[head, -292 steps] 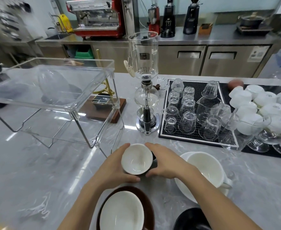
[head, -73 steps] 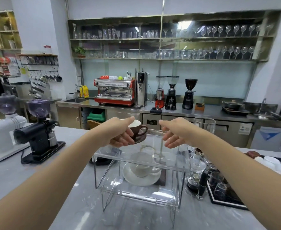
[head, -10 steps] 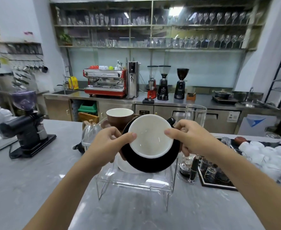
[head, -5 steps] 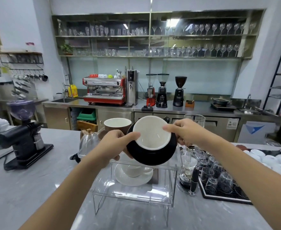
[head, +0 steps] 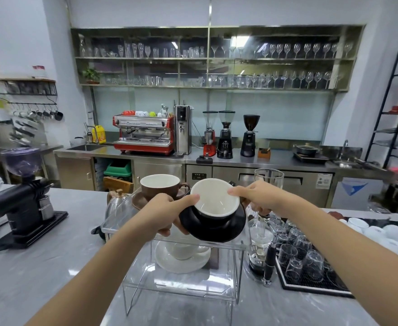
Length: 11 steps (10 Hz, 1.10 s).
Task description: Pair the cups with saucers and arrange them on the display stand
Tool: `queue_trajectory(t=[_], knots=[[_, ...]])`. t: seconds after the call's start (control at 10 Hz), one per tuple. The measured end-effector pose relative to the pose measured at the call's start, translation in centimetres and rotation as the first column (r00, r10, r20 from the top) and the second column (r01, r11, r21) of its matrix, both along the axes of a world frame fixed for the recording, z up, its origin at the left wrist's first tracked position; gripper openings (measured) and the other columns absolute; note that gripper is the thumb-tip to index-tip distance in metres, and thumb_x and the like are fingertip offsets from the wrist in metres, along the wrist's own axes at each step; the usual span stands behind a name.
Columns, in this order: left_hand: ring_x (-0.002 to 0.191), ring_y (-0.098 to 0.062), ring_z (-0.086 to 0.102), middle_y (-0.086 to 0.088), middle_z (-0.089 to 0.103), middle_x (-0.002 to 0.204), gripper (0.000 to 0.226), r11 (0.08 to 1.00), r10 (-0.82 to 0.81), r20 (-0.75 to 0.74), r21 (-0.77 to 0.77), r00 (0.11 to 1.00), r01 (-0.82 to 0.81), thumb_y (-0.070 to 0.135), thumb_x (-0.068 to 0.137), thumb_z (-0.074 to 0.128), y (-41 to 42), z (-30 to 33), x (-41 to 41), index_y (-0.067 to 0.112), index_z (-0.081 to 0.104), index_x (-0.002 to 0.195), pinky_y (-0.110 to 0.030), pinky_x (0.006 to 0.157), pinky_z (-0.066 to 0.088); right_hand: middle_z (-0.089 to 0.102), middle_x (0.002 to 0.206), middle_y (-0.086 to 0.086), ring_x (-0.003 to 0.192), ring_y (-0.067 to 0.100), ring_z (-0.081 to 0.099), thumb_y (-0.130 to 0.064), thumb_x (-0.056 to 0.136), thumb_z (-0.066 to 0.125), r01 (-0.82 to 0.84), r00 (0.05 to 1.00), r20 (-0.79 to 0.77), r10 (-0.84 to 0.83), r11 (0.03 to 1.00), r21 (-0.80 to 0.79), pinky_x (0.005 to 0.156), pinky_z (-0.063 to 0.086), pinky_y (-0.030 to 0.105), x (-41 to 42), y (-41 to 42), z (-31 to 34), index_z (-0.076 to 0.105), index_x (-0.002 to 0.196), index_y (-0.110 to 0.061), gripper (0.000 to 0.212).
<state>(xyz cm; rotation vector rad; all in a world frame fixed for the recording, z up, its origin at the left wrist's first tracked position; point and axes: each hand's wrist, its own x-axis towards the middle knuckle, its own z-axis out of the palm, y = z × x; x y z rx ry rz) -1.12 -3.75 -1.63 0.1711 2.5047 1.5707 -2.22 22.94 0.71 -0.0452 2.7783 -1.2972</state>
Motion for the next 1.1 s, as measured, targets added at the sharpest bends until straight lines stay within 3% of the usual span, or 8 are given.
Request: queue_trajectory(t=[0.2,0.3,0.4,0.5,0.7,0.8,1.0,1.1], knots=[[0.031,-0.009,0.033,-0.018,0.079,0.073,0.069,1.0,0.014,0.068,0.003,0.998,-0.014,0.067,0.084,0.063,0.1,0.1,-0.5,0.0,0.07,0.099,-0.017,0.036,0.037,0.036,0.071,0.005,0.052,0.017,0.025,-0.077,0.066,0.061,0.046,0.999,0.008,-0.047,0.993,0.113,0.049,0.024,0.028,-0.9,-0.3,0.1,0.059,0.066,-0.011,0.066],[0.029,-0.007,0.032,-0.019,0.078,0.073,0.064,1.0,0.023,0.087,0.008,0.996,-0.024,0.067,0.086,0.062,0.2,0.1,-0.6,0.004,0.069,0.095,-0.016,0.035,0.036,0.044,0.075,0.006,0.054,0.017,0.032,-0.077,0.07,0.059,0.04,0.999,0.005,-0.042,0.989,0.144,0.054,0.028,0.029,-1.3,-0.4,-0.1,0.065,0.071,-0.009,0.069],[0.029,-0.006,0.032,-0.019,0.078,0.072,0.063,0.999,0.04,0.097,-0.002,0.995,-0.04,0.067,0.087,0.06,0.3,0.1,-0.7,0.006,0.066,0.096,-0.016,0.034,0.035,0.062,0.108,0.008,0.095,0.025,0.058,-0.073,0.079,0.056,0.037,0.999,0.008,-0.039,0.988,0.153,0.082,0.041,0.036,-1.9,-0.4,-0.6,0.073,0.087,-0.007,0.069],[0.029,-0.006,0.033,-0.019,0.078,0.072,0.066,0.998,0.055,0.11,-0.021,0.992,-0.053,0.069,0.088,0.057,0.4,0.1,-0.9,0.004,0.066,0.101,-0.015,0.035,0.034,0.057,0.128,0.012,0.118,0.03,0.052,-0.069,0.083,0.054,0.026,0.999,0.03,-0.032,0.984,0.175,0.094,0.036,0.041,-2.1,-0.5,-1.1,0.071,0.092,-0.005,0.066],[0.029,-0.006,0.036,-0.018,0.078,0.071,0.066,0.997,0.067,0.113,-0.039,0.991,-0.063,0.068,0.089,0.055,0.6,0.0,-1.1,0.005,0.066,0.103,-0.016,0.034,0.035,0.067,0.11,0.016,0.094,0.026,0.061,-0.069,0.085,0.05,0.057,0.998,-0.024,-0.053,0.97,0.236,0.078,0.04,0.037,-2.0,-1.0,-1.3,0.072,0.092,0.001,0.074],[0.031,-0.007,0.036,-0.018,0.077,0.068,0.065,0.995,0.079,0.085,-0.069,0.993,-0.073,0.067,0.09,0.055,0.7,0.1,-1.1,0.004,0.066,0.101,-0.016,0.035,0.038,0.064,0.087,0.015,0.074,0.022,0.052,-0.073,0.084,0.048,0.088,0.996,-0.053,-0.077,0.962,0.257,0.071,0.037,0.034,-1.8,-1.1,-1.2,0.073,0.091,0.006,0.083],[0.029,-0.007,0.048,-0.008,0.075,0.056,0.068,0.97,0.103,-0.078,-0.211,0.992,-0.118,0.072,0.089,0.049,0.7,-0.1,-0.9,0.007,0.067,0.084,-0.017,0.037,0.045,0.039,0.055,0.001,0.05,0.018,0.035,-0.083,0.078,0.044,0.154,0.981,-0.163,-0.11,0.944,0.291,0.059,0.034,0.03,-0.9,-1.2,-1.5,0.072,0.093,0.012,0.1],[0.029,-0.008,0.058,-0.002,0.07,0.046,0.068,0.939,0.14,-0.207,-0.281,0.968,-0.196,0.075,0.088,0.046,0.4,0.1,-0.4,0.011,0.066,0.072,-0.017,0.034,0.044,0.044,0.051,0.004,0.047,0.02,0.042,-0.085,0.073,0.045,0.155,0.971,-0.212,-0.107,0.962,0.223,0.06,0.04,0.031,-0.5,-1.2,-1.1,0.07,0.084,0.01,0.099]])
